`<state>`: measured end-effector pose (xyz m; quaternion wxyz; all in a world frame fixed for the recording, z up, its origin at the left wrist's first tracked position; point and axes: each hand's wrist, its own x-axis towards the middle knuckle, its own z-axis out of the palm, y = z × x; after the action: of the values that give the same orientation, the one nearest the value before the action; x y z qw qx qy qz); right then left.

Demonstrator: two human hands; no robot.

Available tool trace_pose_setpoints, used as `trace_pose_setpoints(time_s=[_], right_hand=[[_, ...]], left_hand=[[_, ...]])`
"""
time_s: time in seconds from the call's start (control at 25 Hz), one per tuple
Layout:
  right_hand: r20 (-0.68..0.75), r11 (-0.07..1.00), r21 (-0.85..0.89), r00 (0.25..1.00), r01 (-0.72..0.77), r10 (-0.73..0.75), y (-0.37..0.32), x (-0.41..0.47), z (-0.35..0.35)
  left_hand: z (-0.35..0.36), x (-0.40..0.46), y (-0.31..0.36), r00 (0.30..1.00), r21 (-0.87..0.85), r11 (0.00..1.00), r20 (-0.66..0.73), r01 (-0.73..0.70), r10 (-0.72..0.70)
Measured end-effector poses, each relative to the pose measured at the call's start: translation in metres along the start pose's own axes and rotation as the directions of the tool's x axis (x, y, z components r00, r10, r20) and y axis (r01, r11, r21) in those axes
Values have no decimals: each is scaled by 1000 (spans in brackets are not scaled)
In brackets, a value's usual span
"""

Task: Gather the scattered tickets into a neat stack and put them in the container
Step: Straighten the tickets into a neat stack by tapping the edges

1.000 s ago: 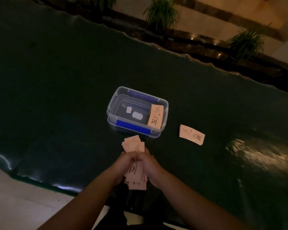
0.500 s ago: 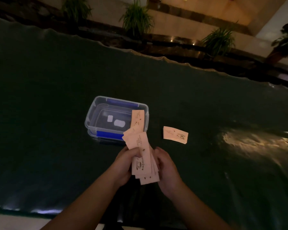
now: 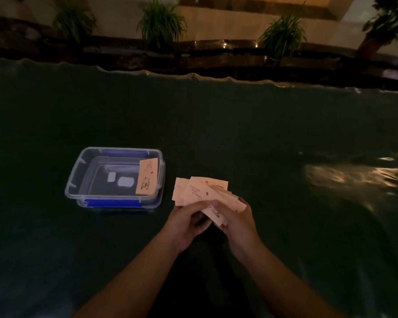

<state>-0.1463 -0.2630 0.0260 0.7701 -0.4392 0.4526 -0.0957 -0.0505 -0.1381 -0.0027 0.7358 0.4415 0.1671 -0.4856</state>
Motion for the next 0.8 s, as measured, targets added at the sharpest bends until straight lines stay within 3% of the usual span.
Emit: trace_pose_setpoints(time_s=[0.12, 0.36, 0.6, 0.8], right_hand=[[73, 997, -77, 997, -14, 20, -11, 24, -12], [-17, 968, -243, 998, -67, 65, -21, 69, -9], [-51, 928, -351, 992, -124, 113, -33, 108, 2], [-112, 872, -459, 985, -169, 132, -27, 130, 1]], left_hand=[[-1, 15, 11, 998, 30, 999, -59, 17, -16], [-1, 47, 39, 986, 326, 940, -158, 102, -53], [9, 84, 55, 947, 456, 869, -318, 191, -41], [5, 101, 53, 941, 578, 781, -337, 239, -38]])
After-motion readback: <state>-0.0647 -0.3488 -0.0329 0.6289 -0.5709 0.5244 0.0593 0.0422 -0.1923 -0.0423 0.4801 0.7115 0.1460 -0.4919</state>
